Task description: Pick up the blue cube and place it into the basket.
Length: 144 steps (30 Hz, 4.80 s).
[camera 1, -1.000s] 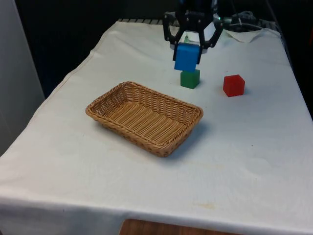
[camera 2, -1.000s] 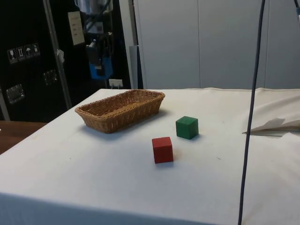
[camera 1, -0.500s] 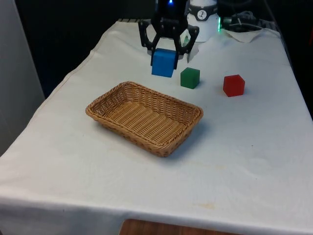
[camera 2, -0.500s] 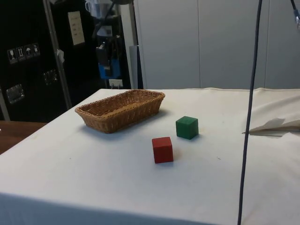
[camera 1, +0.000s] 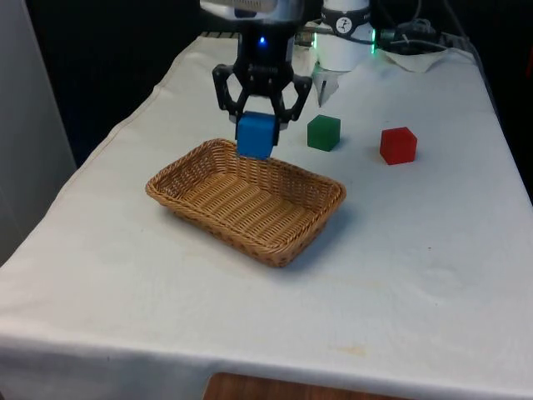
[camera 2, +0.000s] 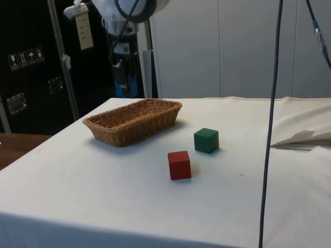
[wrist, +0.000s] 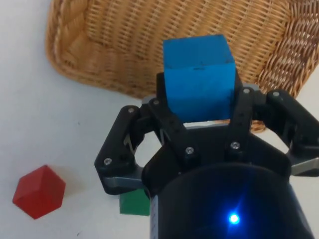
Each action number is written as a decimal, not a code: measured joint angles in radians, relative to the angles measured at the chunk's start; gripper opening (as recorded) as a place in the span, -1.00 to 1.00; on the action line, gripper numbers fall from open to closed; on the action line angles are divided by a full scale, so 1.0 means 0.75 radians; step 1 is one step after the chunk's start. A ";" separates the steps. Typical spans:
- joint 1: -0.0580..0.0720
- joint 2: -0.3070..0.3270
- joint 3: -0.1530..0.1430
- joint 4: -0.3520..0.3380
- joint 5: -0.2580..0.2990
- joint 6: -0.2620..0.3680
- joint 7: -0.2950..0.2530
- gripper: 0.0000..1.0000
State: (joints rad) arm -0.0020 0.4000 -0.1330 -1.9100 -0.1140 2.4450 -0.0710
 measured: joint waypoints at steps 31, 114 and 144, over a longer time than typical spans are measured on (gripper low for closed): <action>-0.023 0.303 -0.047 0.099 0.017 0.176 -0.013 -0.98; -0.033 0.155 -0.083 0.120 0.353 0.033 -0.252 1.00; -0.032 -0.048 -0.100 0.181 0.353 -0.153 -0.252 1.00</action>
State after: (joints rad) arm -0.0260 0.3640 -0.2080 -1.7740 0.1510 2.3300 -0.2600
